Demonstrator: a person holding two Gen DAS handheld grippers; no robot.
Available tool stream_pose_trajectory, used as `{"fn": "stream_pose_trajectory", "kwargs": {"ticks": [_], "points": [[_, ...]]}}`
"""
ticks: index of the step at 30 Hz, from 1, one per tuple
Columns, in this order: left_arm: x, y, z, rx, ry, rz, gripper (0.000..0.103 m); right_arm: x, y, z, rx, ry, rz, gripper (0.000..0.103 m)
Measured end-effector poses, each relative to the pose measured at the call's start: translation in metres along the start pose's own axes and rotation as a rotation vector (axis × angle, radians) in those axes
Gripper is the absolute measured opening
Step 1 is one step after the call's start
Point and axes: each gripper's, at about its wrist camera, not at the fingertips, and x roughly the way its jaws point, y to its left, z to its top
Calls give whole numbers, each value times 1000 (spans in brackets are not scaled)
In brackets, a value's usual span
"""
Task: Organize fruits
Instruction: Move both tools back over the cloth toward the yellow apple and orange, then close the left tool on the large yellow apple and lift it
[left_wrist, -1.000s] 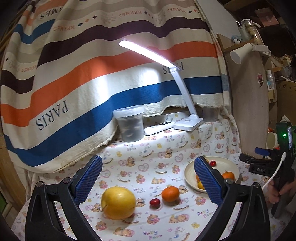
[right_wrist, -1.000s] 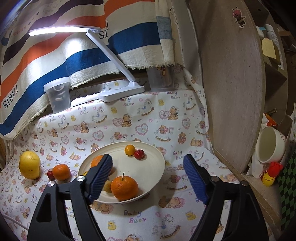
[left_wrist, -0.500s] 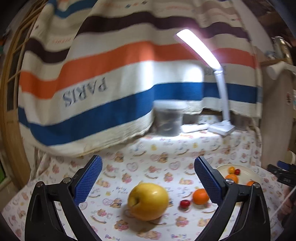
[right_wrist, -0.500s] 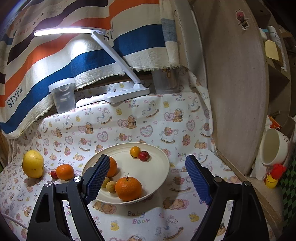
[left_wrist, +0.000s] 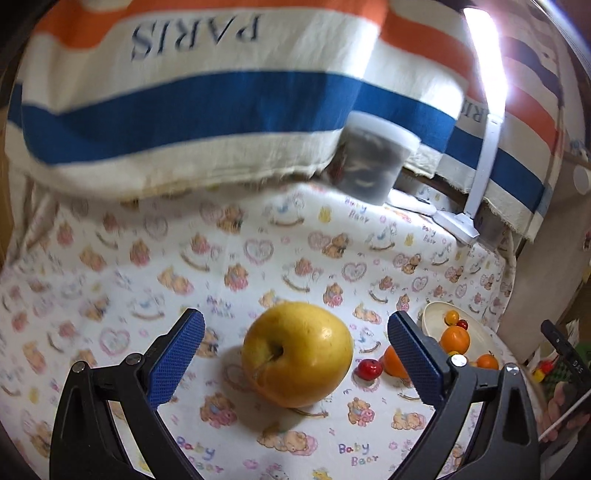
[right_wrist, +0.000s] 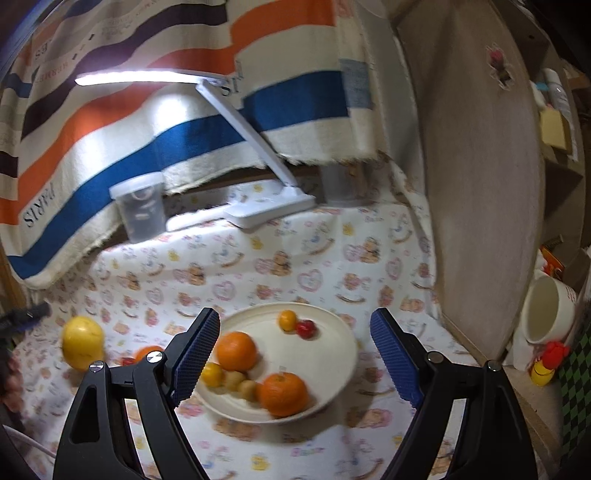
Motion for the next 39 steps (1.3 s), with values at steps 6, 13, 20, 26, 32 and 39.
{"fn": "stream_pose_trajectory", "kwargs": {"ticks": [6, 13, 20, 26, 32, 39], "points": [[9, 9, -3, -22, 6, -4, 95, 4, 38, 19, 3, 2, 65, 85], [19, 5, -7, -11, 36, 4, 95, 34, 83, 25, 10, 104, 160, 85], [30, 19, -6, -93, 99, -97, 95, 81, 109, 11, 77, 318, 290, 85], [45, 35, -10, -234, 182, -190, 95, 107, 121, -10, 63, 373, 291, 85], [55, 37, -15, -271, 226, -190, 95, 112, 132, -23, 9, 372, 295, 85], [63, 23, -19, -182, 262, -138, 95, 117, 142, -36, -46, 408, 328, 81]]}}
